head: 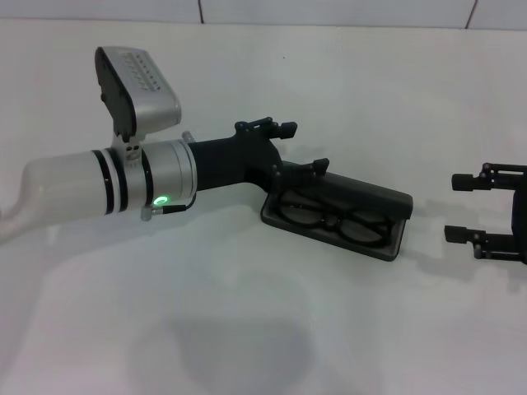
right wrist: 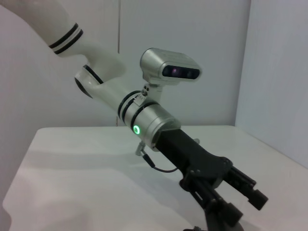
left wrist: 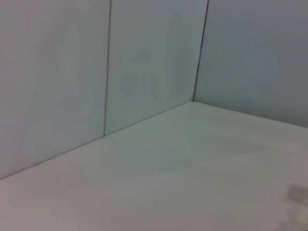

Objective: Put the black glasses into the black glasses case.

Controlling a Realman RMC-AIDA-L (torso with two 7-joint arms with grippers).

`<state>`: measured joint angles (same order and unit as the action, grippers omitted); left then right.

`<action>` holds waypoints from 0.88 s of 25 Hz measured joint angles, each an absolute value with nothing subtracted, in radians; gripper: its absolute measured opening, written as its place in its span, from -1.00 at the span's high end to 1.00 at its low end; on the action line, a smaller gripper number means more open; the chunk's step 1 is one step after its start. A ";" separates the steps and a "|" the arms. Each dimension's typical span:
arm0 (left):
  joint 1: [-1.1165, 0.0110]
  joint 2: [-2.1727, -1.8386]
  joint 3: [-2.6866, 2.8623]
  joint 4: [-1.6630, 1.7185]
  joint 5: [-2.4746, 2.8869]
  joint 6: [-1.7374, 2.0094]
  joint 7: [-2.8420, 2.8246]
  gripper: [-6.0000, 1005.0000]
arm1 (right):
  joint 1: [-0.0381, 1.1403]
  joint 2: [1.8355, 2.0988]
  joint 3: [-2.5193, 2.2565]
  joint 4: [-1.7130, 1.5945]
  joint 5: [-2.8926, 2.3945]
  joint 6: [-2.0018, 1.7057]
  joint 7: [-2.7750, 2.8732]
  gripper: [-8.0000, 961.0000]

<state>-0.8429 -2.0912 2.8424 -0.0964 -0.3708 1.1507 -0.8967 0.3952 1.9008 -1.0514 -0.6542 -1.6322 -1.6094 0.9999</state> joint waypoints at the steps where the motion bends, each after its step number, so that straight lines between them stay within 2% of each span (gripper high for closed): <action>1: -0.840 -2.091 2.842 -0.098 -0.364 1.151 -0.897 -0.65 | 0.395 1.901 -1.051 -0.654 -1.632 -1.607 1.001 -0.40; 22: -0.814 -2.087 2.839 -0.102 -0.342 1.215 -0.886 -0.65 | 0.396 1.905 -1.050 -0.658 -1.626 -1.608 1.009 -0.40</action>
<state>-0.8142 -2.0873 2.8390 -0.1015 -0.3423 1.2149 -0.8859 0.3957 1.9051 -1.0503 -0.6580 -1.6264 -1.6077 1.0094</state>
